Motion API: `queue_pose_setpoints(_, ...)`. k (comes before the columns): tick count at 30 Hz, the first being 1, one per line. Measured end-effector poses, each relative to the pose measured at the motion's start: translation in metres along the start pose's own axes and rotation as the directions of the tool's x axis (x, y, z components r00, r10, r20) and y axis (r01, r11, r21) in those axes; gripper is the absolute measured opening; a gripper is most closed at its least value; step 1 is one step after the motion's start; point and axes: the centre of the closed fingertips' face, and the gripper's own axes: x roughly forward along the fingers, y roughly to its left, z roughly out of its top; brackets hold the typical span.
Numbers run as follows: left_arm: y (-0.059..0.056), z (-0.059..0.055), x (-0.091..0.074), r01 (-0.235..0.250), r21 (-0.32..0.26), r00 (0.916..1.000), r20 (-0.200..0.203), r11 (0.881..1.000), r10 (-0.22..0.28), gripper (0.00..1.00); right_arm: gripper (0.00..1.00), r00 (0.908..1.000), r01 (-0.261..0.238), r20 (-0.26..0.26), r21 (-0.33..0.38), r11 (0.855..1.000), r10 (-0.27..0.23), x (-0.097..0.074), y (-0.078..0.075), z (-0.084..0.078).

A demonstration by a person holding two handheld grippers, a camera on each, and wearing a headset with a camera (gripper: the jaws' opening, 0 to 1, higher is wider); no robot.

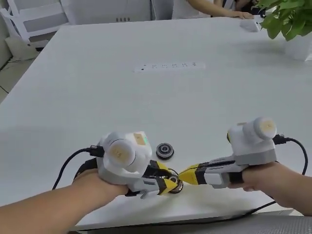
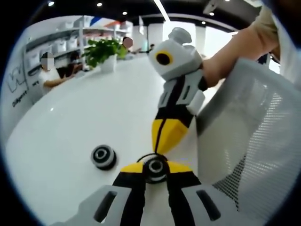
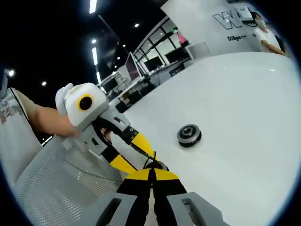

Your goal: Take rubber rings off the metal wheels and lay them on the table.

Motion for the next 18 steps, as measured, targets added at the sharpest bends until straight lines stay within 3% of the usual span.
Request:
queue_pose_setpoints(9,0.000,0.006,-0.012,0.018,-0.040,0.9996,0.020,0.999,-0.018,0.26,0.00,0.9998,-0.007,0.020,0.008,1.000,0.006,0.000,0.006,0.006)
queue_pose_setpoints(18,-0.008,0.016,-0.031,0.027,-0.016,0.9982,0.054,0.999,-0.026,0.31,0.00,0.9989,-0.022,0.041,0.010,1.000,0.022,-0.003,0.017,0.014)
